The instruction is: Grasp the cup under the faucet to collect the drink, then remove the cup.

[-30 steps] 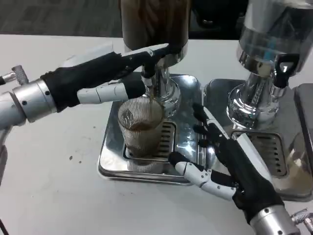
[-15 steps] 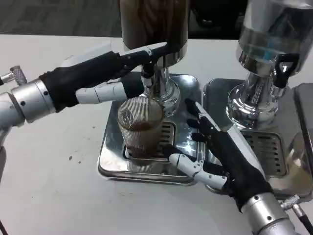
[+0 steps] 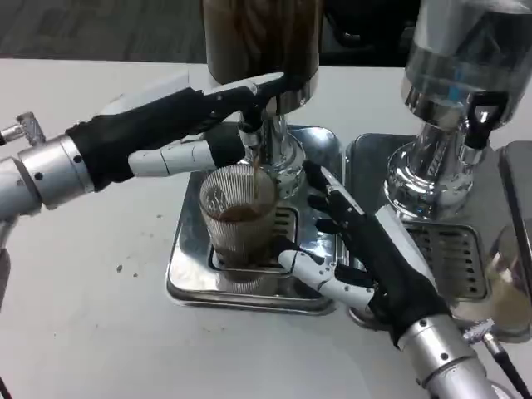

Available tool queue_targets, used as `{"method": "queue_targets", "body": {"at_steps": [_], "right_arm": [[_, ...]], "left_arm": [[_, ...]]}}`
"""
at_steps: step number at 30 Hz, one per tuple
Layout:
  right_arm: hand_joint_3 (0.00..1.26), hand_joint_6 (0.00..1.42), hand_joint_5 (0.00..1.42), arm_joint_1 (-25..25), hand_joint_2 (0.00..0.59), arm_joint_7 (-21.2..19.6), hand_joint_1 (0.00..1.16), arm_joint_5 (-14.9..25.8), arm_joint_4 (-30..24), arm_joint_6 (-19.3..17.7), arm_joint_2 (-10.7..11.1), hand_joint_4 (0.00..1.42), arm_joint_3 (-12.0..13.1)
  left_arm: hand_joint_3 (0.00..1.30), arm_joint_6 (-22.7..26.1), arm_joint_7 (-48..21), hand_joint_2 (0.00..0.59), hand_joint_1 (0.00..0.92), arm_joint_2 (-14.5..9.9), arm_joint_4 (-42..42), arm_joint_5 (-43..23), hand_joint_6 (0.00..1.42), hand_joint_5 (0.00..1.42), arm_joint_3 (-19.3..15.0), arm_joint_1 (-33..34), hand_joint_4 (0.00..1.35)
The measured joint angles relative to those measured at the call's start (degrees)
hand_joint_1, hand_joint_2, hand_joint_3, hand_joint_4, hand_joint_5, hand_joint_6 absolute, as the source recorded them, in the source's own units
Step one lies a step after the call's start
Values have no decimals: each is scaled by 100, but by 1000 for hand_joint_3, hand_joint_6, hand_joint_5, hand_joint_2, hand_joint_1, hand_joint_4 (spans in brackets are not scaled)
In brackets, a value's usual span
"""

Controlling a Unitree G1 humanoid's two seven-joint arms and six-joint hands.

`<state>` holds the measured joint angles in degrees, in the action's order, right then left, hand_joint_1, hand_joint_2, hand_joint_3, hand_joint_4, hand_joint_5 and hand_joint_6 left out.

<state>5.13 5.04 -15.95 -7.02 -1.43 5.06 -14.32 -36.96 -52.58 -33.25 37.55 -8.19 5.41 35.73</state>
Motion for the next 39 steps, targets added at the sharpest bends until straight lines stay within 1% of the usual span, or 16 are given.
{"method": "queue_targets", "body": {"at_steps": [6, 11, 17, 19, 26, 29, 39], "right_arm": [[55, 163, 97, -117, 269, 0, 599, 2, 87, -12, -3, 43, 2], [56, 163, 97, -327, 274, 1, 593, 45, 306, -75, -4, 44, 5], [56, 163, 94, -628, 277, 1, 589, 155, 728, -170, -47, 38, -1], [56, 163, 91, -716, 277, 1, 588, 173, 845, -202, -63, 37, -7], [56, 163, 87, -1044, 278, 1, 585, 202, 1337, -293, -203, 35, -6], [53, 161, 87, -1095, 278, 1, 585, 207, 1423, -327, -226, 34, -5], [47, 161, 86, -1576, 278, 3, 584, 390, 2129, -521, -339, 39, 9]], "left_arm": [[86, 2, 36, 8, 0, -8, -1, -1, 7, 6, -2, -12, 0], [86, 6, 38, 8, 0, -10, -16, -1, 7, 7, -3, -19, 0], [86, 18, 38, 8, 0, -19, -46, -2, 7, 7, -6, -32, 0], [86, 24, 38, 16, 0, -21, -50, -3, 7, 7, -7, -36, 0], [86, 55, 38, 15, 0, -27, -90, -10, 7, 8, -14, -41, 0], [86, 59, 38, 14, 0, -28, -99, -11, 7, 8, -19, -47, 0], [86, 103, 38, 14, 0, -30, -166, -30, 7, 8, -68, -104, 0]]}}
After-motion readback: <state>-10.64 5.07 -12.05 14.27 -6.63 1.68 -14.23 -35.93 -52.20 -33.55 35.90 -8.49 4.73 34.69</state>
